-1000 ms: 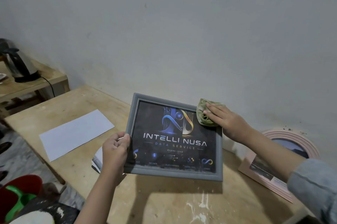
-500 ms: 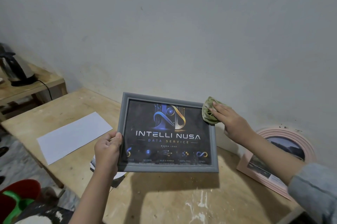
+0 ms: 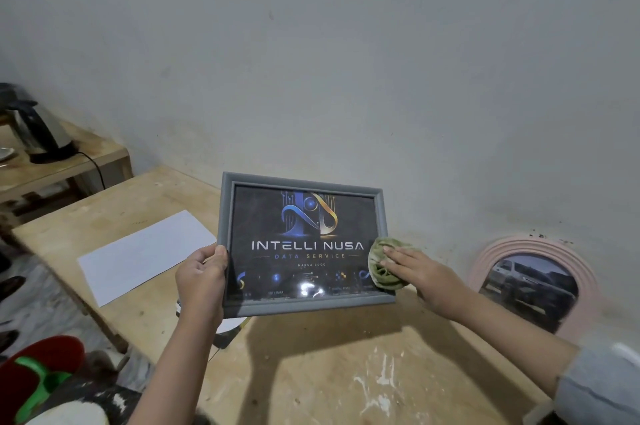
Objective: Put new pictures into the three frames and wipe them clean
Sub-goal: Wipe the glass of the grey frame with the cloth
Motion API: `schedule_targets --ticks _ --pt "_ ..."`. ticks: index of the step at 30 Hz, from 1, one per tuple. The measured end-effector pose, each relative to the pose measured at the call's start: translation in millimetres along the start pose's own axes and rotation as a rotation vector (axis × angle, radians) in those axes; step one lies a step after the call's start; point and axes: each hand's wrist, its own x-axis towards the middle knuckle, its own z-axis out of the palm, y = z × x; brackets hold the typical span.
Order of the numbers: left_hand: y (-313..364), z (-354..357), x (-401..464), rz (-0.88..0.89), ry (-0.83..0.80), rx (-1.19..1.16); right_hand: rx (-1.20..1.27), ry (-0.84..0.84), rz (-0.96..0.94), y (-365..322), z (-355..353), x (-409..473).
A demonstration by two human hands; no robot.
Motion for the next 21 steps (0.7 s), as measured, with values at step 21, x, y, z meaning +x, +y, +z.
schedule_targets --ticks 21 --pt "1 21 -19 0.033 0.115 -0.074 0.516 0.374 0.611 -37 -1 -6"
